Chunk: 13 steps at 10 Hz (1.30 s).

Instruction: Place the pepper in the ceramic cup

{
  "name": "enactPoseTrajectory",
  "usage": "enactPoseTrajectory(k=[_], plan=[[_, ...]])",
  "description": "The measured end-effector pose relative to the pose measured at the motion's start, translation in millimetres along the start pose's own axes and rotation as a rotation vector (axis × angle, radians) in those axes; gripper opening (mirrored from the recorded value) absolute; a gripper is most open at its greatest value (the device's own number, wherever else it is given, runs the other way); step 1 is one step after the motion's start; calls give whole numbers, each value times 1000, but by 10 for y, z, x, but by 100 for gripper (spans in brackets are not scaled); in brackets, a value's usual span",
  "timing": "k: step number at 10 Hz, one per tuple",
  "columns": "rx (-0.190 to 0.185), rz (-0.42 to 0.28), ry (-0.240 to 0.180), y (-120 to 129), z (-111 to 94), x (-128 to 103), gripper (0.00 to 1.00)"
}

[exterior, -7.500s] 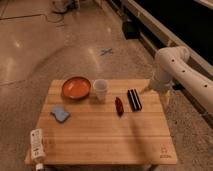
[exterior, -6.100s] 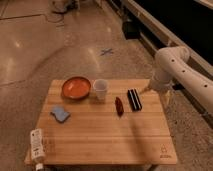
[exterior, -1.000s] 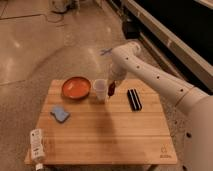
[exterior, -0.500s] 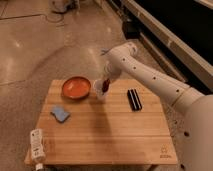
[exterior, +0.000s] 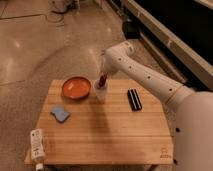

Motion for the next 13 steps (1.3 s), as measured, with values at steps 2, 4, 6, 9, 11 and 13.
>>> enactPoseTrajectory(k=[2,4,6,9,11,13], plan=[[-3,-4,17,-14,85,44,0],[-3,-5,34,-15,174,78,7],[-6,8,57,15,263,137,27],[-16,20,85,71,356,237,60],[-18,33,94,142,376,277,77],[-7,46,89,224,359,237,80]])
